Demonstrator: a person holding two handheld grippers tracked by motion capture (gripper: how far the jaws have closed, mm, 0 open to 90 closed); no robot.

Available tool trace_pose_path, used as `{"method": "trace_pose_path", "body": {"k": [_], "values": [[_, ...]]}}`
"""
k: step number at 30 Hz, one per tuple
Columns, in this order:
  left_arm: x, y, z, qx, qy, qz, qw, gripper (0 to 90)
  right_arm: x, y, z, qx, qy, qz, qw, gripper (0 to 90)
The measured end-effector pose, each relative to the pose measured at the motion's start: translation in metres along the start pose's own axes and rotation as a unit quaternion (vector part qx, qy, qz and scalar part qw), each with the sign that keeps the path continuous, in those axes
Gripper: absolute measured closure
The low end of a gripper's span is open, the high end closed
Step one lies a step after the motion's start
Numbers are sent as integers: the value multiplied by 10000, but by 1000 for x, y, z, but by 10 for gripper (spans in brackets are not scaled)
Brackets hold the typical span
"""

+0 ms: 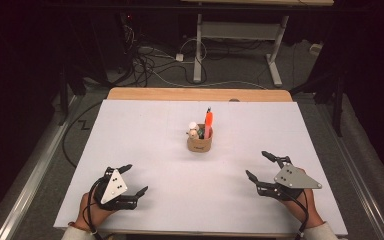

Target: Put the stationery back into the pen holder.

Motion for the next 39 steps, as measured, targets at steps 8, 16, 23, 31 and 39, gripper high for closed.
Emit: {"method": "trace_pose_path", "body": {"k": [8, 16, 23, 31, 39], "values": [[0, 1, 0, 14, 12, -5, 10000, 151, 17, -8, -1, 71, -10, -66, 10000, 257], [0, 2, 1, 42, 24, -26, 10000, 151, 34, -18, 1, 88, 123, -183, 9997, 257], [-1, 2, 0, 38, -5, 0, 10000, 151, 48, -26, 3, 198, 196, -366, 9989, 257], [-1, 2, -1, 26, -1, -4, 10000, 151, 55, -33, 1, 229, 187, -395, 9988, 257], [-3, 3, 1, 56, 67, 2, 10000, 151, 51, -36, -2, 201, 179, -291, 9992, 259]]}}
Point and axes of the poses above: each handheld gripper's, and its own axes: y roughly forward along the jaws, x roughly out of its underside, z roughly to its right, the point moved 2 cm from there along y, roughly forward along the jaws, and after that the axes turned 3 degrees about -z, right-handed, at the moved point
